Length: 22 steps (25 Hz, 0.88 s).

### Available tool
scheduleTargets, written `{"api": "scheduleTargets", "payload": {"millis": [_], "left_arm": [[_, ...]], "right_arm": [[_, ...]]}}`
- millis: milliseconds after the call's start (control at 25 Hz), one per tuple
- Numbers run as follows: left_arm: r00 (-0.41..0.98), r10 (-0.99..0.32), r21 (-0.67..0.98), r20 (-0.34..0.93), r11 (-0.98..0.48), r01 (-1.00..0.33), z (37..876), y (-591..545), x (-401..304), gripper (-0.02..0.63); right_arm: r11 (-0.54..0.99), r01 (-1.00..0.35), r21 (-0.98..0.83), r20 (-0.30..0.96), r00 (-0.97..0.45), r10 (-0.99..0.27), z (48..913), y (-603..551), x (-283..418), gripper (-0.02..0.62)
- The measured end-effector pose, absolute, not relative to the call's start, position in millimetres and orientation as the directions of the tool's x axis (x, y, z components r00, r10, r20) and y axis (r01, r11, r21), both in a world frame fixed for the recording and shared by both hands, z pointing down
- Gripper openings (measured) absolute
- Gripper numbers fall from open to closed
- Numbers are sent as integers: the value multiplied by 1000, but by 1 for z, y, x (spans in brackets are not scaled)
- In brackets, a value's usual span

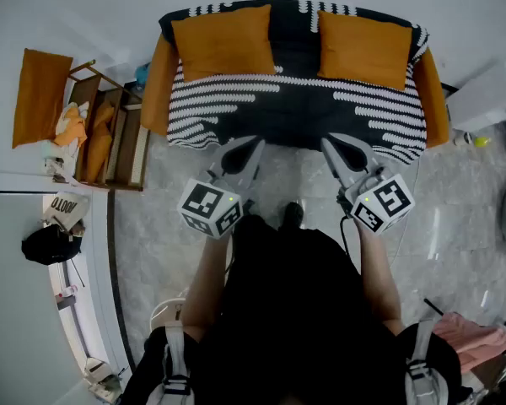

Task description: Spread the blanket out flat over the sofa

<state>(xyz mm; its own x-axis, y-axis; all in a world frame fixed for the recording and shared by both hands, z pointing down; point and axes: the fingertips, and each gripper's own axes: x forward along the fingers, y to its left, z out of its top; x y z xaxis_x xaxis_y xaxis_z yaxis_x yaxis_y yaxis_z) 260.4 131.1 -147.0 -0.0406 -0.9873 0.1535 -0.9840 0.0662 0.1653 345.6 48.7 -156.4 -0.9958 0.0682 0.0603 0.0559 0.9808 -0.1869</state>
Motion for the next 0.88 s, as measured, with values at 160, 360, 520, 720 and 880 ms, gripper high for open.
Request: {"api": "scheduleTargets", "payload": {"millis": [160,360,520,720,880], "left_arm": [[-44,-986,165,158,71,-984,-146,130,260,9],[-49,-986,163,161,76,-984,-145,127,258,9],[-50,-984,169,170,79,-982,-141,126,258,9],[-53,-979,181,197,90,-979,-130,122,259,9],[-73,-972,195,225,119,-974,-117,124,258,9]], "right_arm": [[980,60,-188,65,-995,73,-154,47,345,2],[978,56,-203,47,-997,67,-155,41,344,2],[970,66,-236,25,-997,74,-156,37,344,2],[967,86,-242,42,-994,99,-148,33,339,2],[960,108,-257,54,-991,126,-138,31,335,2]]}}
